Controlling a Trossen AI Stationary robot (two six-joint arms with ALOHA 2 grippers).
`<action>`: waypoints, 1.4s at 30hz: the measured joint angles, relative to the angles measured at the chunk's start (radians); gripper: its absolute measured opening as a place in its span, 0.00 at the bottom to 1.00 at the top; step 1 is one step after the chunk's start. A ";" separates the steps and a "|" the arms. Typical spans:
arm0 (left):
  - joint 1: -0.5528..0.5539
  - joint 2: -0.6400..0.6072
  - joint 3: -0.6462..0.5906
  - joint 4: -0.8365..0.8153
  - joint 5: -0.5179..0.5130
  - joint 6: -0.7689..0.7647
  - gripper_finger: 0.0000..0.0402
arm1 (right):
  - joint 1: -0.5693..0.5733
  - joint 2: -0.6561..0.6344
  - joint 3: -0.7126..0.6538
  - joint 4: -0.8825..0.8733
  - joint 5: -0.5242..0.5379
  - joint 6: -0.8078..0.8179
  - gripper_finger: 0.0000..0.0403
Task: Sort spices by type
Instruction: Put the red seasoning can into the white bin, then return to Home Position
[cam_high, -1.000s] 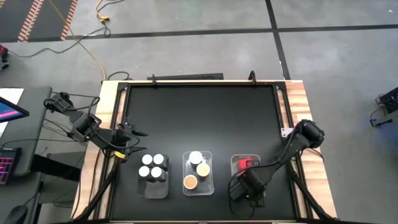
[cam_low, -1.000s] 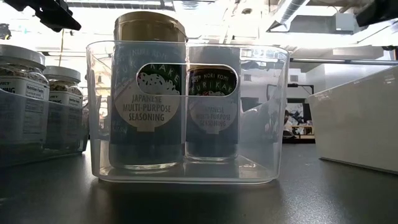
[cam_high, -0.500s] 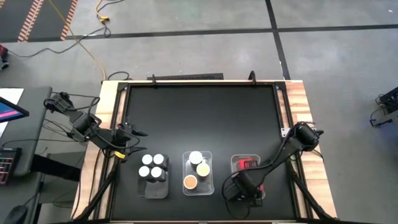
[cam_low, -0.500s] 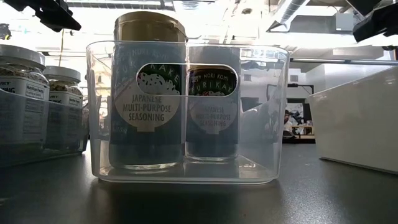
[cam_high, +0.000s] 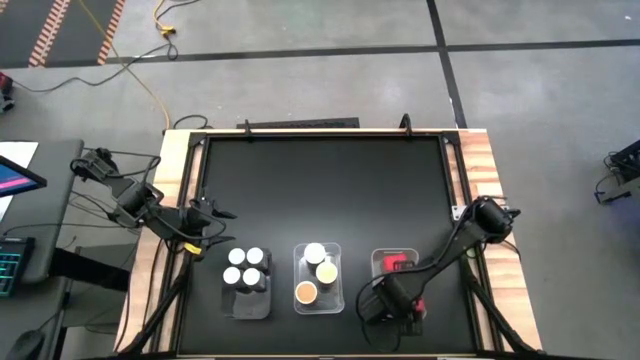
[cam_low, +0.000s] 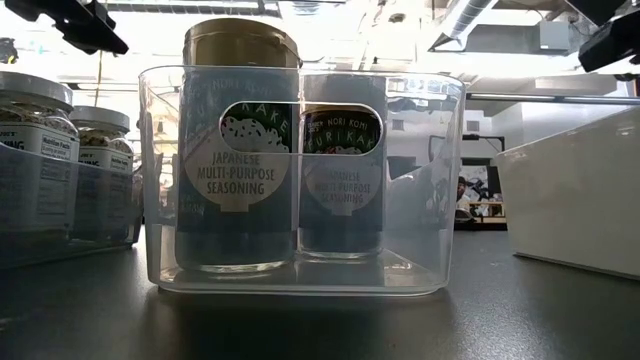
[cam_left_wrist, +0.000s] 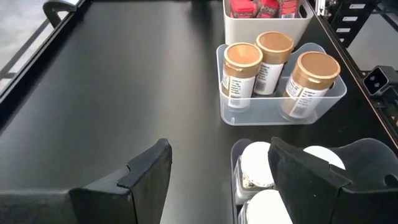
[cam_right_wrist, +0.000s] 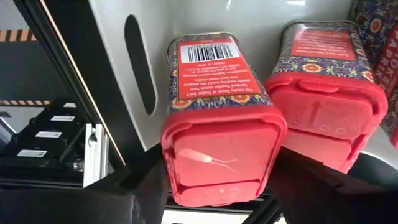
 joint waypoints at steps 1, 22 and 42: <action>0.000 0.000 0.000 -0.002 0.000 0.000 0.64 | -0.001 0.000 0.000 -0.001 0.000 0.000 0.69; 0.000 0.000 0.000 -0.015 0.000 -0.002 0.64 | -0.033 0.000 0.032 0.010 0.008 -0.006 0.70; 0.000 0.000 0.000 -0.014 0.000 -0.003 0.64 | -0.031 -0.016 0.102 -0.138 0.132 -0.006 0.70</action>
